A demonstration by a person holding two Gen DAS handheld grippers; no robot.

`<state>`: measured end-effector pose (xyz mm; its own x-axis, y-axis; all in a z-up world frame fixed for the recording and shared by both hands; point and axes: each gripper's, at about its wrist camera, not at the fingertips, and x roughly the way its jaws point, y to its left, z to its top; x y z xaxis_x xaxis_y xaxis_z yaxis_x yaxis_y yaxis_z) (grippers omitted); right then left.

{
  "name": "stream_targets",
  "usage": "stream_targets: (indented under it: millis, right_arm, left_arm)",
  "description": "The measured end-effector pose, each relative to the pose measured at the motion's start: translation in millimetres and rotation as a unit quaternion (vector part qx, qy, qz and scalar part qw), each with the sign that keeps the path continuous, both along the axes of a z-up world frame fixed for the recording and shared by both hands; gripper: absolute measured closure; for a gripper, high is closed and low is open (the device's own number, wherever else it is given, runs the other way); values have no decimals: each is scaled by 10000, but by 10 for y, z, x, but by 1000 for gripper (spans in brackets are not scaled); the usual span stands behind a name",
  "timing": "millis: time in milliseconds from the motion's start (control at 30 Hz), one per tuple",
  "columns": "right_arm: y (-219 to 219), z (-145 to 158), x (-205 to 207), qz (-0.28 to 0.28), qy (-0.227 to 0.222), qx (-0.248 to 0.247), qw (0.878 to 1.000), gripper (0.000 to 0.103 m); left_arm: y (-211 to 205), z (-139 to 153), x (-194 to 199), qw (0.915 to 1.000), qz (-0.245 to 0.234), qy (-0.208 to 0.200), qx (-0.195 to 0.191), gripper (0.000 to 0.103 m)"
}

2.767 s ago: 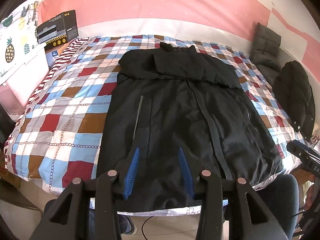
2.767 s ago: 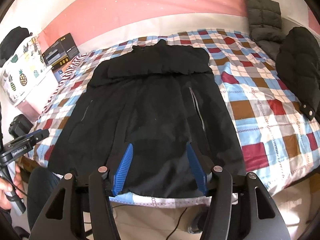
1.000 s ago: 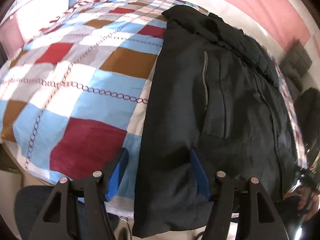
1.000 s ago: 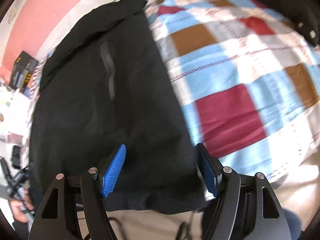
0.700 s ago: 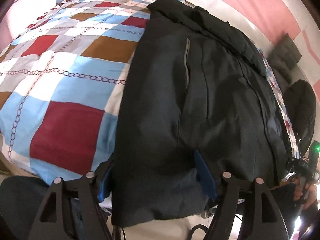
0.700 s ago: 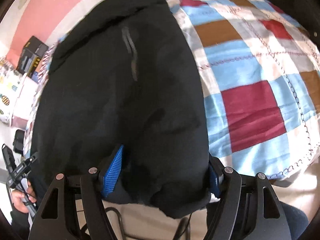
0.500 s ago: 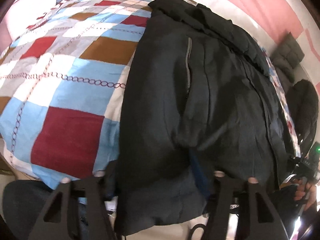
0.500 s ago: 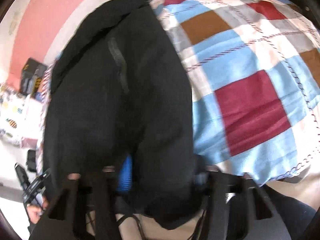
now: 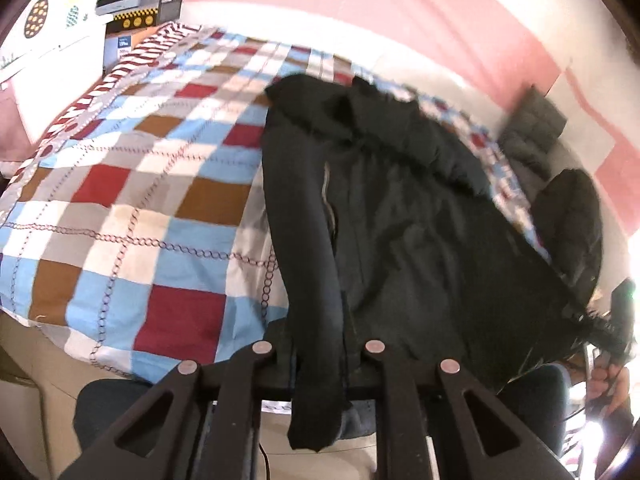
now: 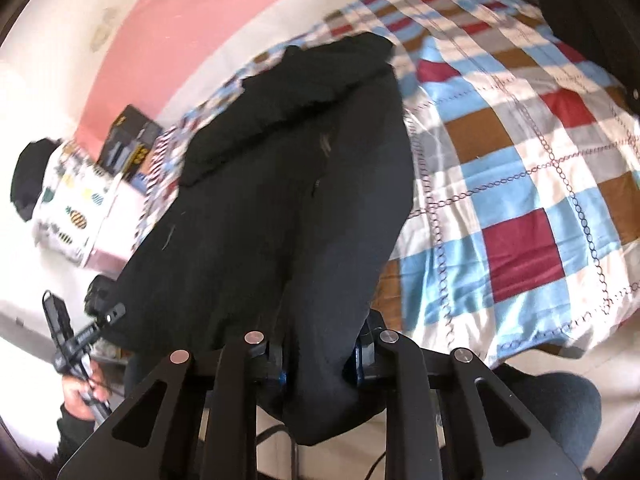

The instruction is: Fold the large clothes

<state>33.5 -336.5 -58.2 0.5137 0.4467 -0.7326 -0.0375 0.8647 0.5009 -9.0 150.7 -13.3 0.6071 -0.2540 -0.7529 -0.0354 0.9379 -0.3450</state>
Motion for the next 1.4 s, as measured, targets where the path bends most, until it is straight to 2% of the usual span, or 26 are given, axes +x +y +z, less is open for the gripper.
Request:
stream_targets:
  millis: [133, 233, 367, 533, 767, 933, 1200, 1400]
  right_arm:
    - [-20, 114, -232, -24, -150, 206, 9997, 81]
    - [-61, 180, -205, -140, -184, 347, 9991, 81]
    - [-89, 285, -13, -217, -308, 562, 9977, 81]
    - [-60, 614, 284, -247, -739, 764, 9940, 81]
    - [-132, 1033, 919, -351, -1207, 740, 9893, 81]
    - [-151, 1154, 1491, -396, -1283, 713, 9884, 81]
    - [-61, 1082, 2583, -460, -1026, 630, 9917, 80]
    - [5, 870, 3327, -566, -616, 474, 9954, 79]
  left_arm:
    - [238, 140, -130, 9991, 97, -91, -414, 89]
    - [307, 155, -123, 9978, 156, -80, -634, 89]
    - [330, 223, -10, 9962, 208, -217, -819, 89]
    - [353, 545, 279, 9917, 211, -682, -1068, 89]
    - [374, 972, 1063, 9877, 158, -1167, -1029, 89]
    - [364, 1060, 1687, 9861, 227, -1283, -1027, 89]
    - [298, 914, 2768, 9908, 298, -964, -904, 89]
    - [230, 634, 3532, 9957, 298, -574, -661, 88]
